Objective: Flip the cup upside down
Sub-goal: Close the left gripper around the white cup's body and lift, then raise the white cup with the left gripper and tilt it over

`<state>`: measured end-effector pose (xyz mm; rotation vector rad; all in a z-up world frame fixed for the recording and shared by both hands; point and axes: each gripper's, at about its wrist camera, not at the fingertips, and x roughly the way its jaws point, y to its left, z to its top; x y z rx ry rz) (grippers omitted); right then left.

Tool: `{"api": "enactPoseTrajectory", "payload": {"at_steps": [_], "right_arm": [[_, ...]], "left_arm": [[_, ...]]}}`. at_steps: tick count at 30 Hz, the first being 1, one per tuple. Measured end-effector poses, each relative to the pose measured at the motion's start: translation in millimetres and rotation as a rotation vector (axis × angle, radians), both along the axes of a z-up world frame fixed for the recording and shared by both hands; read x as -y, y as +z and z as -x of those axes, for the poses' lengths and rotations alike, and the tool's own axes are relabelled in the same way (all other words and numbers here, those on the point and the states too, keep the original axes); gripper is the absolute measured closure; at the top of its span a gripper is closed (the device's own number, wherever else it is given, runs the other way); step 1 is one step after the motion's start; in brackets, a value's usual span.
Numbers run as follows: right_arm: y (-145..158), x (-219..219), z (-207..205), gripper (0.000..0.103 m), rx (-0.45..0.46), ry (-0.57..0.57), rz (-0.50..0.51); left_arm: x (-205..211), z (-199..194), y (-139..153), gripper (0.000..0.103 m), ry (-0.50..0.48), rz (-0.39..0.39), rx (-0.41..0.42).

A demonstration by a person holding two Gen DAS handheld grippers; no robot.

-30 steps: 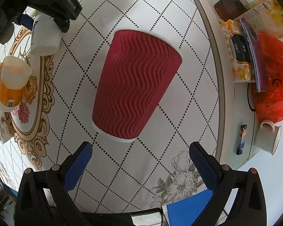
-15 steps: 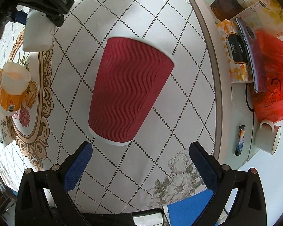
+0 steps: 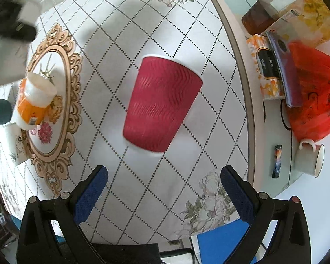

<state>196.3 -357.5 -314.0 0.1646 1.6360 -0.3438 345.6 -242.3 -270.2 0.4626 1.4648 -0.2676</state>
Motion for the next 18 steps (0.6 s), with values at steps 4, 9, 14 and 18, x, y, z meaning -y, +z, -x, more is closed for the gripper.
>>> {"api": "enactPoseTrajectory", "payload": {"at_steps": [4, 9, 14, 18], "right_arm": [[11.5, -15.5, 14.8, 0.000, 0.016, -0.004, -0.007], [16.0, -45.3, 37.2, 0.000, 0.015, 0.023, -0.022], [7.2, -80.0, 56.5, 0.000, -0.002, 0.059, -0.038], [-5.7, -101.0, 68.4, 0.000, -0.025, 0.071, -0.055]], "left_arm": [[-31.2, 31.3, 15.4, 0.038, 0.015, 0.025, -0.006], [-85.4, 81.0, 17.8, 0.038, 0.063, 0.048, -0.045], [-141.4, 121.6, -2.0, 0.038, 0.148, 0.056, -0.114], [-168.4, 141.3, -29.6, 0.038, 0.214, 0.069, -0.186]]}}
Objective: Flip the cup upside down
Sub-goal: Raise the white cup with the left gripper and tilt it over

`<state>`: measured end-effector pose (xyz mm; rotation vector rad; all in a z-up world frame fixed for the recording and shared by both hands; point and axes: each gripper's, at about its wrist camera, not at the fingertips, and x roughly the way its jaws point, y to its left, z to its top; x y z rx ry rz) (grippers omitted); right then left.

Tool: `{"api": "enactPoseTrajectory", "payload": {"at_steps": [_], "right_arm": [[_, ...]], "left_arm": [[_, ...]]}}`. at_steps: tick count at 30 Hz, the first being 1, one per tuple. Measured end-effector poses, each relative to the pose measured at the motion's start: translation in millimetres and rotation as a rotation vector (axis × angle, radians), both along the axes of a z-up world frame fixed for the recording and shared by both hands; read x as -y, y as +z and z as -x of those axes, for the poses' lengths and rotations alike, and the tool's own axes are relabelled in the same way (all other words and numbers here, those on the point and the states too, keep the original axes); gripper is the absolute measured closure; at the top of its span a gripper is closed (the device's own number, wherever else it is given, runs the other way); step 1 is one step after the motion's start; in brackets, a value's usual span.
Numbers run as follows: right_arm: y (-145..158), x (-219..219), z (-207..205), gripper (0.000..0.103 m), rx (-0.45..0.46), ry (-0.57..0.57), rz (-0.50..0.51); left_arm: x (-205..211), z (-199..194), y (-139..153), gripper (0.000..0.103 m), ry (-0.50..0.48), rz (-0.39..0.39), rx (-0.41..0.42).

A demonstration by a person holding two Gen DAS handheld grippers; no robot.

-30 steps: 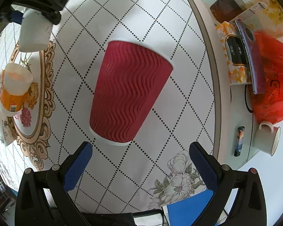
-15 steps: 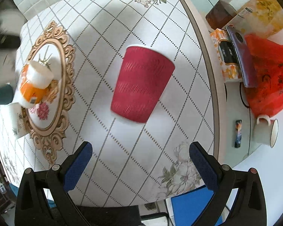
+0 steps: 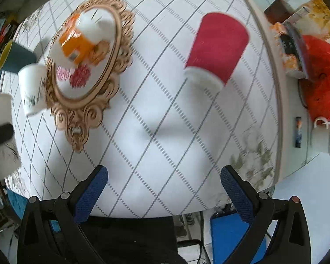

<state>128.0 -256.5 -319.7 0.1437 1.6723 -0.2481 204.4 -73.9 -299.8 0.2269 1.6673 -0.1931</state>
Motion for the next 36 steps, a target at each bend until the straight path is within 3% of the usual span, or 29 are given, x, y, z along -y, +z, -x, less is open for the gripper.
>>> {"api": "enactPoseTrajectory", "payload": {"at_steps": [10, 20, 32, 33, 36], "right_arm": [[-48.6, -17.8, 15.6, 0.000, -0.077, 0.023, 0.008], [-73.0, -13.1, 24.0, 0.000, -0.115, 0.028, 0.008], [-73.4, -5.3, 18.8, 0.000, -0.120, 0.025, 0.007], [-72.8, -4.1, 18.9, 0.000, -0.119, 0.023, 0.007], [-71.3, -1.3, 17.2, 0.000, -0.116, 0.018, 0.005]], "left_arm": [[8.7, 17.9, -72.4, 0.038, 0.051, 0.083, -0.148], [51.8, 23.0, -97.9, 0.037, -0.043, 0.040, -0.135], [55.9, 43.5, -114.5, 0.035, -0.011, 0.040, -0.160], [55.1, 47.3, -116.8, 0.034, -0.009, 0.039, -0.160], [53.4, 55.4, -120.0, 0.015, 0.002, 0.046, -0.153]]}}
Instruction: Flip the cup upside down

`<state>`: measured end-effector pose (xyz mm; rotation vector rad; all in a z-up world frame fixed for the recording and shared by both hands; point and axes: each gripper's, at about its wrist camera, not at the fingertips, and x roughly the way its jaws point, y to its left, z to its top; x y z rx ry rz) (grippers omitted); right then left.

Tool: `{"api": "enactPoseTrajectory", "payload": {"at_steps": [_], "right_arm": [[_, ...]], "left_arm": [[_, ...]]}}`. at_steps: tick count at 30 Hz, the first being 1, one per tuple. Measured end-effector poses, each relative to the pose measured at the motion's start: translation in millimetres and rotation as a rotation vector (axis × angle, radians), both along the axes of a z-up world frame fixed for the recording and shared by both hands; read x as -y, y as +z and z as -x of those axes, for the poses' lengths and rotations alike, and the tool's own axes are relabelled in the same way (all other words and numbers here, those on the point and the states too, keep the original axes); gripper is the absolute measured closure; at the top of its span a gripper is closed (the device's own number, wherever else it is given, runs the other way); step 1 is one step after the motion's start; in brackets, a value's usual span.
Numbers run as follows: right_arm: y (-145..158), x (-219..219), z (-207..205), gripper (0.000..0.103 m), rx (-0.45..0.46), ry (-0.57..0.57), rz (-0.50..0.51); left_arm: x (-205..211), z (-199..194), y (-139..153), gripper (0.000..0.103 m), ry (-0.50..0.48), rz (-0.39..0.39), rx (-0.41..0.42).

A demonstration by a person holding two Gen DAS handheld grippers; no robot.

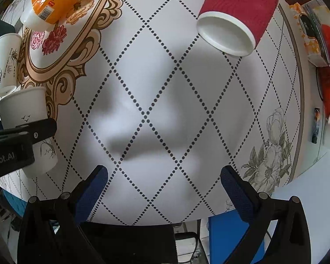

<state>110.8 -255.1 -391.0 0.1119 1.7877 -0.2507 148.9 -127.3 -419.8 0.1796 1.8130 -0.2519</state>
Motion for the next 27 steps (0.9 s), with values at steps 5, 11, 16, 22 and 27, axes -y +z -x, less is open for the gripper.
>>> {"api": "enactPoseTrajectory", "payload": {"at_steps": [5, 11, 16, 22, 27], "right_arm": [[3.2, 3.9, -6.2, 0.000, 0.000, -0.002, -0.001], [2.4, 11.1, -5.5, 0.000, 0.004, -0.001, -0.005], [14.7, 18.8, -11.9, 0.000, 0.020, -0.004, -0.013], [49.4, 7.2, -23.0, 0.000, 0.068, 0.080, -0.043], [79.1, -24.5, -40.9, 0.000, 0.106, 0.264, -0.030]], "left_arm": [[-3.5, 7.1, -1.7, 0.014, 0.004, -0.001, 0.002], [-4.9, 1.9, 11.1, 0.014, 0.015, 0.001, 0.017], [-17.5, 7.5, 34.6, 0.014, 0.054, 0.021, 0.041], [-63.1, 11.0, 93.3, 0.014, 0.125, 0.075, 0.136], [-108.2, 21.8, 125.9, 0.014, 0.196, 0.039, 0.206]]}}
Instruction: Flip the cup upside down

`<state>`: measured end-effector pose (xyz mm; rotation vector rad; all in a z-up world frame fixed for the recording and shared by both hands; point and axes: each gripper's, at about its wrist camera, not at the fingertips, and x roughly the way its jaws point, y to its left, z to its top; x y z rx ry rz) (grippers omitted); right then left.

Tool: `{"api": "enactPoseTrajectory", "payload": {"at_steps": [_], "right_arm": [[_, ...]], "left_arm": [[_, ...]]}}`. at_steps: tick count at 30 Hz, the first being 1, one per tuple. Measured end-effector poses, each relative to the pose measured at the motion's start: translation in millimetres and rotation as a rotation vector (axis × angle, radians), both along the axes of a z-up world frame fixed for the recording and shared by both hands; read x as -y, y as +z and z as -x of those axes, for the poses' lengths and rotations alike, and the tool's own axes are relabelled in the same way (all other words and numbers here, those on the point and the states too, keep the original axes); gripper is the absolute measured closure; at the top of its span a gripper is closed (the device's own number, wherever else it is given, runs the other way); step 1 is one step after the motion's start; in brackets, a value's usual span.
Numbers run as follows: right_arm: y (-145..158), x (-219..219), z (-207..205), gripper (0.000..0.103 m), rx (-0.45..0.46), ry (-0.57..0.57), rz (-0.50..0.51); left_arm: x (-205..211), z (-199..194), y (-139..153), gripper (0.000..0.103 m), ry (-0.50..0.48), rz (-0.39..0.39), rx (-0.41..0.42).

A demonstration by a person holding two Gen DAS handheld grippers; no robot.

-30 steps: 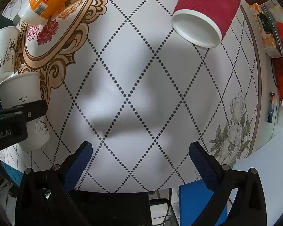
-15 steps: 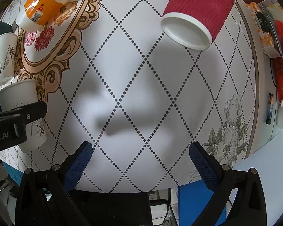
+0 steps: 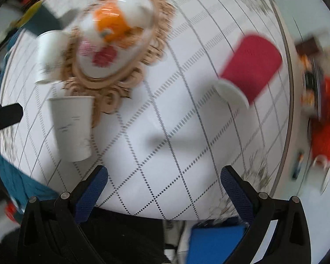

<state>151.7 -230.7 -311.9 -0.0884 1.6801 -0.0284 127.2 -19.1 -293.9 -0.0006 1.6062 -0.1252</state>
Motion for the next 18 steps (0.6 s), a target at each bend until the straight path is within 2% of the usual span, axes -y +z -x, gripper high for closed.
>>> {"api": "enactPoseTrajectory", "payload": {"at_steps": [6, 12, 18], "right_arm": [[16.3, -63.7, -14.0, 0.000, 0.016, 0.281, 0.039], [12.5, -123.1, -18.7, 0.000, 0.000, 0.560, 0.095], [-1.1, -166.4, -9.0, 0.000, -0.038, 0.822, 0.168]], "left_arm": [[-59.7, 11.4, -9.6, 0.014, 0.135, -0.040, 0.008], [-100.7, 31.2, -28.5, 0.014, 0.275, -0.016, -0.021], [-120.7, 47.1, -47.1, 0.014, 0.362, 0.021, -0.058]]}}
